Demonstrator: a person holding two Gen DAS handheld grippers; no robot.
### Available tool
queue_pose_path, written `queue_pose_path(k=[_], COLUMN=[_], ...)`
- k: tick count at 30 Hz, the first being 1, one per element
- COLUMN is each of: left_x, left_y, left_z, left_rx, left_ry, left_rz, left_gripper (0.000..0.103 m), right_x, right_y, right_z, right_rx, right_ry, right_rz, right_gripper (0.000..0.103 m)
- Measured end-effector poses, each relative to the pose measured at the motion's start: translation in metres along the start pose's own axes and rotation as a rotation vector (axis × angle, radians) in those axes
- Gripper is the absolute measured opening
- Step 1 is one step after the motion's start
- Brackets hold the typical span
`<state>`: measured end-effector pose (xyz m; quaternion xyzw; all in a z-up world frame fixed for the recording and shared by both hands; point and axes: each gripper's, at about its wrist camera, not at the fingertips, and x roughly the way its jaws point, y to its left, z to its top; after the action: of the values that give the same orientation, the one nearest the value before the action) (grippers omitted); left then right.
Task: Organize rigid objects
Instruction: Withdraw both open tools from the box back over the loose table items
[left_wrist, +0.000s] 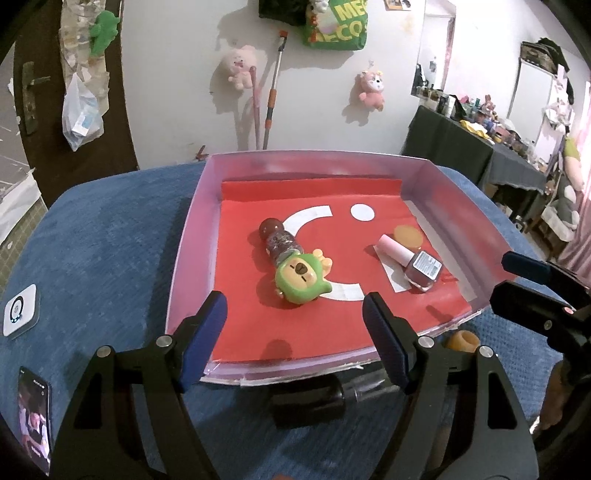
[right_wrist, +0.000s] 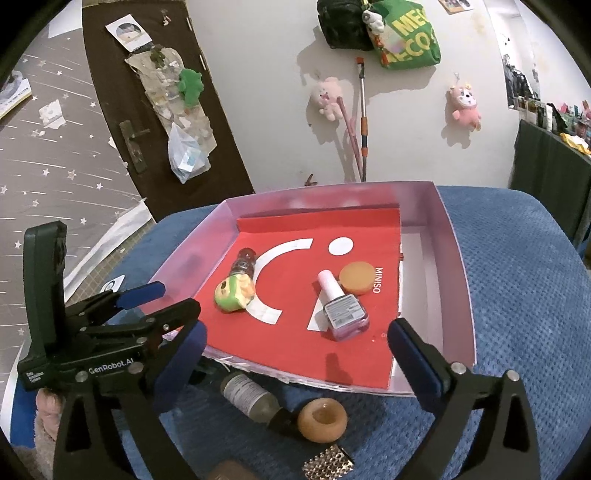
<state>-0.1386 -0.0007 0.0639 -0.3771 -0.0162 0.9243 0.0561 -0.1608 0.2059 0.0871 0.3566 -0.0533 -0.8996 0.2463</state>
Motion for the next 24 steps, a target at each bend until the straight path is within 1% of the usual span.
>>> queue_pose_path(k=[3,7,10,11,24], left_x=[-0.003,-0.009,-0.013,-0.015,-0.028], left_y=[-0.001,-0.002,-0.003,-0.003,-0.002], left_z=[-0.003,-0.006,-0.008,-0.009,-0.019], left_rx=[0.007,0.015,0.015,0.017,0.005], left_ry=[-0.003,-0.016,-0.027,-0.033,-0.036], left_rz=[0.013,0.018,0.017,0.022,0.002], left_gripper=[0.075,0.076,0.089,0.090,0.090], right_x=[-0.003,-0.006,-0.008,-0.009,-0.019], right_y=[0.000,0.001,0.003,0.004,0.005], right_z=[-0.002,-0.005,-0.006,-0.007,-0.017], right_rx=[0.003,0.002,-0.003,-0.006,-0.004], right_ry=[-0.006,-0.011,-0.014,-0.016,-0.026], right_rz=[0.002,0.007,0.003,0.003,0.013], right_gripper=[0.103,0.103,0.103,0.103,0.103])
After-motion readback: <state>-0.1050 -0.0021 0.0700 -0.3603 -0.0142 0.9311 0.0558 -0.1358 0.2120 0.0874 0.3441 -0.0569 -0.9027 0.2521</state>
